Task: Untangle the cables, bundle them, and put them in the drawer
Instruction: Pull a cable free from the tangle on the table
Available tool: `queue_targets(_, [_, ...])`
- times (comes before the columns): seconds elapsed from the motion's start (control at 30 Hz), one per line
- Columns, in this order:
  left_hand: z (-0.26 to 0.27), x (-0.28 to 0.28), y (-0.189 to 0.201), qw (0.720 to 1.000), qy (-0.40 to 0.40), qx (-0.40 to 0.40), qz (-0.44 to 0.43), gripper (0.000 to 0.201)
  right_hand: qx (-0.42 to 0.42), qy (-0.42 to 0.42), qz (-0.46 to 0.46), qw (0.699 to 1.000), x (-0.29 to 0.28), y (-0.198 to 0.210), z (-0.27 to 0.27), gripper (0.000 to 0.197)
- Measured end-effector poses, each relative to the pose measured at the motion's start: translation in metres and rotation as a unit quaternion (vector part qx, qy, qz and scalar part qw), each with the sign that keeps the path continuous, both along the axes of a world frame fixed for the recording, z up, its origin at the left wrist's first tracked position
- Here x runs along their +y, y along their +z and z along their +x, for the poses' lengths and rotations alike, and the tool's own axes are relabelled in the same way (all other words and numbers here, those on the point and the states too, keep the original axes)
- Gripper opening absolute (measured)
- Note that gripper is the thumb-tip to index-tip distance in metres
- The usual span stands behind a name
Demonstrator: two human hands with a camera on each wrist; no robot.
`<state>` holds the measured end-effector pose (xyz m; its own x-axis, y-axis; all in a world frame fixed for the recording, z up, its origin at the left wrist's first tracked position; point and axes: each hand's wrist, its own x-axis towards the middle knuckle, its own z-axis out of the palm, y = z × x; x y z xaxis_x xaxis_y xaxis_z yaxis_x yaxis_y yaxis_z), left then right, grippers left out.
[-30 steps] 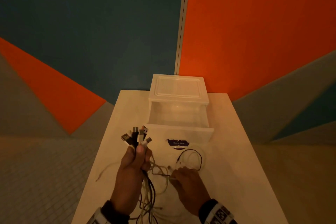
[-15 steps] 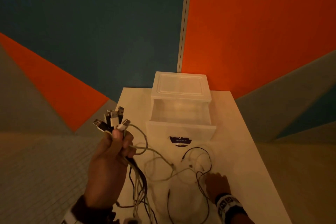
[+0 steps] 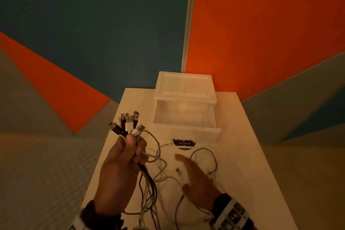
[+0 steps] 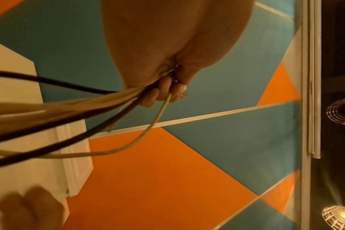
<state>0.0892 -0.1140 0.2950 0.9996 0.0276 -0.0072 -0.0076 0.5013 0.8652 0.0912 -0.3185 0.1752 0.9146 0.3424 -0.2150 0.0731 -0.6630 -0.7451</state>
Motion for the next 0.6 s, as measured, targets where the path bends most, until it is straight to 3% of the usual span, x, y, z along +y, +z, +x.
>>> queue_targets(0.1, [0.002, -0.004, 0.001, 1.0, -0.009, 0.004, 0.0, 0.027, 0.075, 0.081, -0.05, 0.993, 0.021, -0.026, 0.0, 0.068])
queue_targets(0.17, [0.003, -0.002, 0.002, 1.0, -0.012, 0.008, 0.004, 0.031, 0.121, 0.062, 0.006, 0.991, 0.02, -0.049, 0.004, 0.032])
queue_targets(0.2, [0.004, 0.0, 0.003, 1.0, -0.01, 0.009, 0.003, 0.032, 0.105, 0.03, 0.026, 0.994, 0.014, -0.063, 0.005, 0.02])
queue_targets(0.27, [0.005, 0.005, 0.006, 1.0, -0.004, 0.007, -0.002, 0.03, 0.071, -0.063, -0.001, 0.995, -0.01, -0.094, 0.008, 0.027])
queue_targets(0.33, [0.005, 0.013, 0.006, 1.0, 0.002, 0.003, -0.017, 0.024, 0.08, -0.125, -0.103, 0.984, -0.039, -0.113, 0.012, 0.029])
queue_targets(0.43, [0.003, 0.022, 0.007, 0.999, -0.003, -0.015, -0.032, 0.022, 0.1, -0.154, -0.245, 0.952, -0.074, -0.13, 0.021, 0.04])
queue_targets(0.5, [0.002, 0.024, 0.009, 0.999, -0.002, -0.02, -0.036, 0.019, 0.106, -0.175, -0.281, 0.938, -0.087, -0.133, 0.027, 0.041])
queue_targets(0.6, [-0.002, 0.025, 0.017, 0.999, 0.003, -0.022, -0.029, 0.032, 0.141, -0.21, -0.306, 0.918, -0.095, -0.136, 0.034, 0.041])
